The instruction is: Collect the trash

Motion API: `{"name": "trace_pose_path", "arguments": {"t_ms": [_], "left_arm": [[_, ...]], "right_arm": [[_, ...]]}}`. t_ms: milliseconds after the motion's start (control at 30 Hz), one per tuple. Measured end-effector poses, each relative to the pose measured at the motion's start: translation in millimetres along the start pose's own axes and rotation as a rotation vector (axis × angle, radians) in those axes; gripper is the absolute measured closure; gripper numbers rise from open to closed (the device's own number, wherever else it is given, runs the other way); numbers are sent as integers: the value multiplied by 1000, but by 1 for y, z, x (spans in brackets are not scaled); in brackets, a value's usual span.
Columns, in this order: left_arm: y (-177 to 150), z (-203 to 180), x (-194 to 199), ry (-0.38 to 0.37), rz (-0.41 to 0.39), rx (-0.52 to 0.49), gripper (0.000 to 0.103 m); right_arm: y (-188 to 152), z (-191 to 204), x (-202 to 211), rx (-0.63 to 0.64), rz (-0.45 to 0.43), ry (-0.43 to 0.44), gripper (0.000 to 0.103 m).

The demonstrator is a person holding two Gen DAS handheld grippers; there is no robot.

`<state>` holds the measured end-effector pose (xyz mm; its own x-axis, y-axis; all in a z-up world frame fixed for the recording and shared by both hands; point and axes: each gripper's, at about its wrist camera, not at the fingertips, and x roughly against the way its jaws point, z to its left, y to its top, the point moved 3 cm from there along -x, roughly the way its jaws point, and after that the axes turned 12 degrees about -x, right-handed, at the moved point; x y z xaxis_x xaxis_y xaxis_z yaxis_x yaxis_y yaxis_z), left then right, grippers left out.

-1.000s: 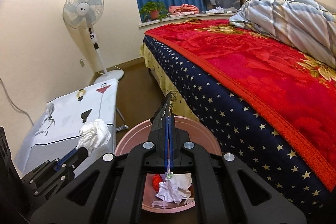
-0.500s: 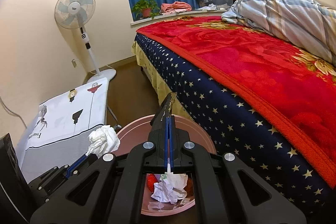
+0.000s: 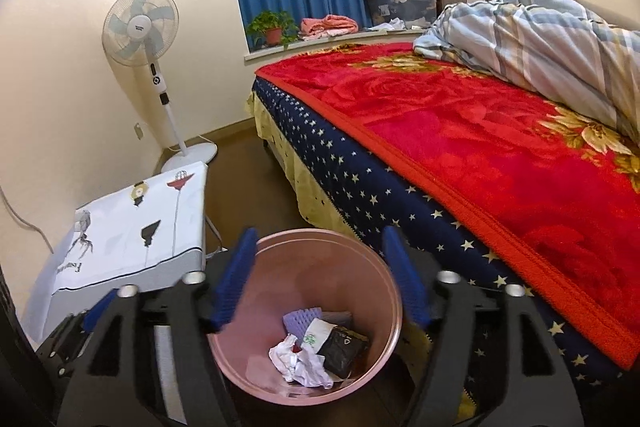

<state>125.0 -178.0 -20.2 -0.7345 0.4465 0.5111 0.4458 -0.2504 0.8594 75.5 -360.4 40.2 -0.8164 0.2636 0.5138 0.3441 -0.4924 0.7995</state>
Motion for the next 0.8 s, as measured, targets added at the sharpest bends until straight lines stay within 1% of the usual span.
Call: {"name": "trace_pose_path", "arguments": {"t_ms": [67,133,200,267,400,433,500,567,633,700,800], "left_arm": [[1,7,15,42,-12,1,34],[2,14,29,90,-28,12,19],[2,22,47,148,-44,18,12],[2,30,61,192,-52,27,10],[-1,45,91,244,-57,90,8],[-3,47,99,253,-39,125,8],[-6,50,106,253,-3,156,8],[-8,50,121,273,16,151,8],[-11,53,138,299,9,149,8],[-14,55,148,301,9,157,8],[-20,57,164,320,2,144,8]], "right_arm": [[0,4,10,0,0,25,17],[-1,7,15,9,7,43,13],[-3,14,20,27,27,71,9],[-6,19,26,37,38,87,5],[-14,33,39,88,69,127,5],[-17,38,42,106,85,138,5],[-22,41,47,114,98,147,5],[-28,44,53,125,111,154,5],[-37,48,58,142,125,155,5],[-45,52,62,168,138,169,5],[-58,57,69,198,138,175,5]]}}
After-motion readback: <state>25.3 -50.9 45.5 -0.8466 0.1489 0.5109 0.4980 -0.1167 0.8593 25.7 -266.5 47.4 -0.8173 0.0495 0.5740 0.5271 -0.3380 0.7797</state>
